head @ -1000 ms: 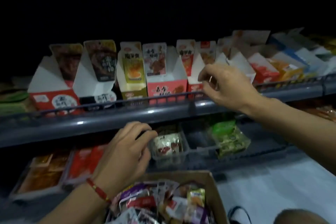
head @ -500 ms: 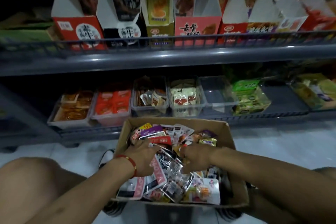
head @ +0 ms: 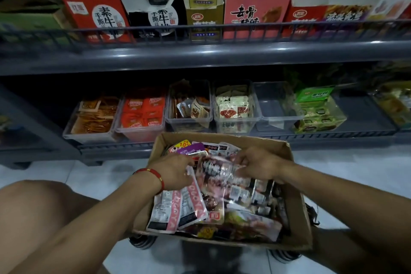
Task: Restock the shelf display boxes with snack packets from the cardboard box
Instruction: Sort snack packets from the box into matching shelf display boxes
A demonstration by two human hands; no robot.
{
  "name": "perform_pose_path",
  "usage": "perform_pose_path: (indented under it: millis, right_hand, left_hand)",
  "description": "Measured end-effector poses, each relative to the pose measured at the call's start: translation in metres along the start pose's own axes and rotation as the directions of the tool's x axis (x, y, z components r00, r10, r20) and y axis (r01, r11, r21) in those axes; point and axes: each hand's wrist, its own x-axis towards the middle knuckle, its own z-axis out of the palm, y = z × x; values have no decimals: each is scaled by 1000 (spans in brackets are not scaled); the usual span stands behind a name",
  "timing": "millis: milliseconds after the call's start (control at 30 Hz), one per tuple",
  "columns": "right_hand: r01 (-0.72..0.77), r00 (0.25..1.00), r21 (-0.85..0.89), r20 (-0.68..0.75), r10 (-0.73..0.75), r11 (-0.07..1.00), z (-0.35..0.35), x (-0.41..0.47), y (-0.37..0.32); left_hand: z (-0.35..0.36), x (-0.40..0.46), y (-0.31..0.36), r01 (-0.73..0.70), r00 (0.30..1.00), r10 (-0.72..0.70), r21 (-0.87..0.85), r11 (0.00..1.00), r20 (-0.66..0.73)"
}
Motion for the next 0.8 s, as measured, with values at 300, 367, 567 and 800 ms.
perform_pose_path:
  millis: [300,367,567,800]
  right_hand:
    - [226,969,443,-195,-153,867,-19,-62,-40]
    - [202,978,568,-155,-138,798,-11,-64,-46]
    - [160,984,807,-179,-22,569,-35,-67,-39]
    - [265,942,821,-332,46,505,-51,-62,-37]
  left_hand:
    - [-14,-19,59,46,995,91,-999,16,47]
    - [-16,-17,66,23,999,46,-998,-57,20]
    - [-23,-10,53,36,992,-107,-976,-214,60]
    - [-22,-8,48,-21,975,-219,-974,-226,30]
